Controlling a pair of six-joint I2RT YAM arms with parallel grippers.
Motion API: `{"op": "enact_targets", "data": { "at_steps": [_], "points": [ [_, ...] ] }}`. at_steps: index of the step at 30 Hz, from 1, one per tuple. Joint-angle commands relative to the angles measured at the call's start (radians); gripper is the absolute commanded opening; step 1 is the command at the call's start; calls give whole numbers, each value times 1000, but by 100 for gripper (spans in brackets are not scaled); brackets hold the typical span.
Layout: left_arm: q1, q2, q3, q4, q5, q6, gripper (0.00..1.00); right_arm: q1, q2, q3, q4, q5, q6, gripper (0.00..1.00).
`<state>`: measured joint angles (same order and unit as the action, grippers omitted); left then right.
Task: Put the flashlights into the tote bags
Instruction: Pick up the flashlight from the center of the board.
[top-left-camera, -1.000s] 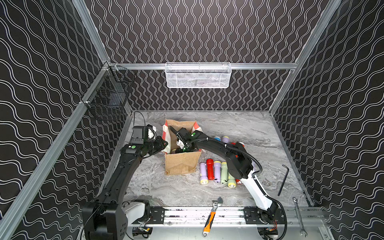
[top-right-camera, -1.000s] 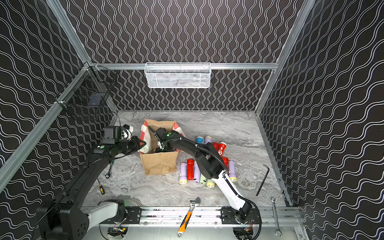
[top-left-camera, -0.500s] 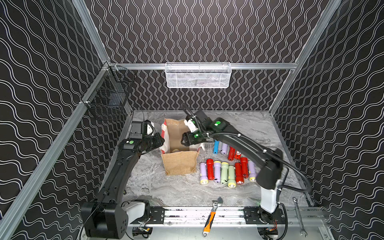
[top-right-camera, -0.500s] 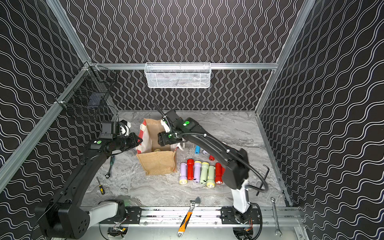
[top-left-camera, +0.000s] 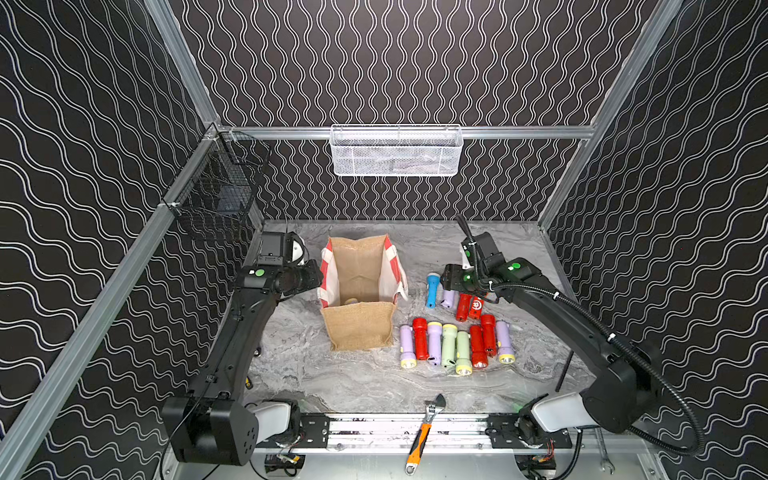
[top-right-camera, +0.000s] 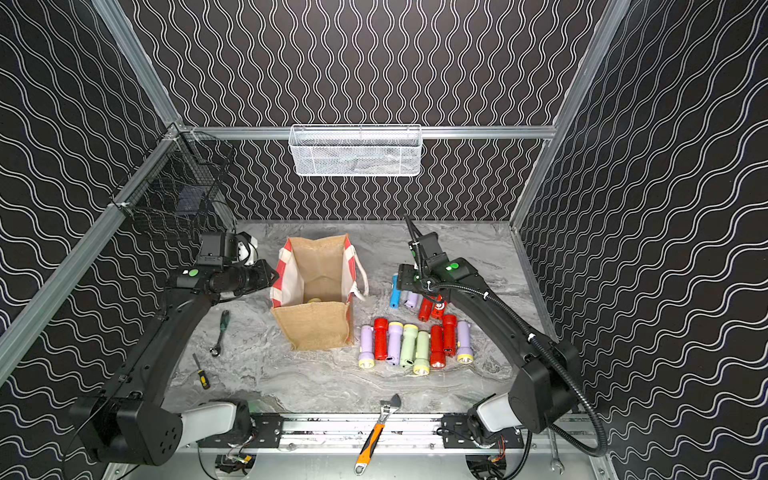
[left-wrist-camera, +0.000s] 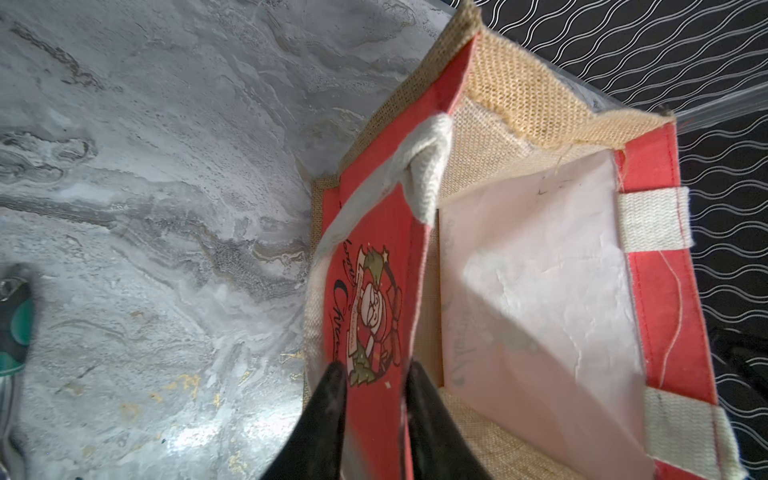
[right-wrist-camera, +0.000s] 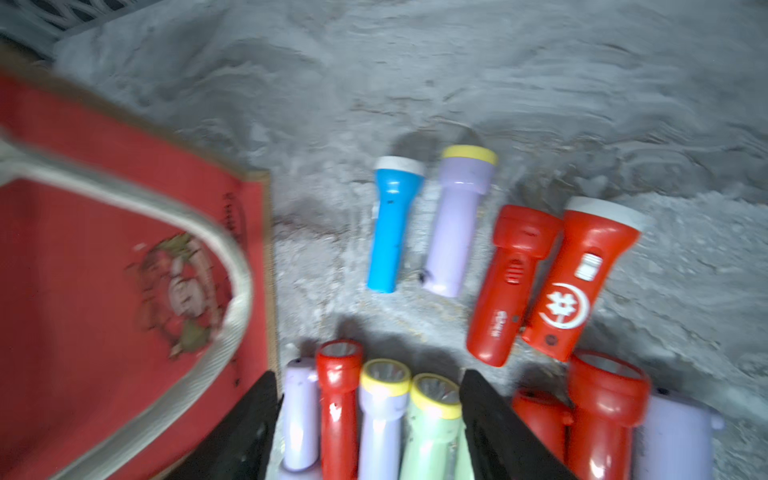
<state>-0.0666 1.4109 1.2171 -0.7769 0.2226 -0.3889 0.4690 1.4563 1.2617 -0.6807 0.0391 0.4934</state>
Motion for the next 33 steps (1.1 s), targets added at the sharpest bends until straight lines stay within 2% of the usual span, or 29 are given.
{"op": "enact_targets", "data": {
  "at_steps": [1, 5, 11, 20, 29, 33],
  "points": [
    [1, 16, 3, -13, 11, 33, 30, -56, 7, -34, 24, 8, 18, 69],
    [1, 14, -2, -17, 26, 43, 33, -131, 4, -100, 15, 73, 10, 67],
    [1, 43, 66, -87, 24, 88, 34, -259, 22, -167, 61, 20, 10, 61],
    [1, 53, 52, -87, 22, 94, 34, -289, 154, -144, 73, -3, -27, 56],
    [1, 66, 59, -104, -1, 107, 34, -291, 237, -146, 110, -65, -58, 51],
    [1, 68, 64, -110, -9, 107, 34, -293, 251, -147, 104, -45, -60, 48]
  ]
}}
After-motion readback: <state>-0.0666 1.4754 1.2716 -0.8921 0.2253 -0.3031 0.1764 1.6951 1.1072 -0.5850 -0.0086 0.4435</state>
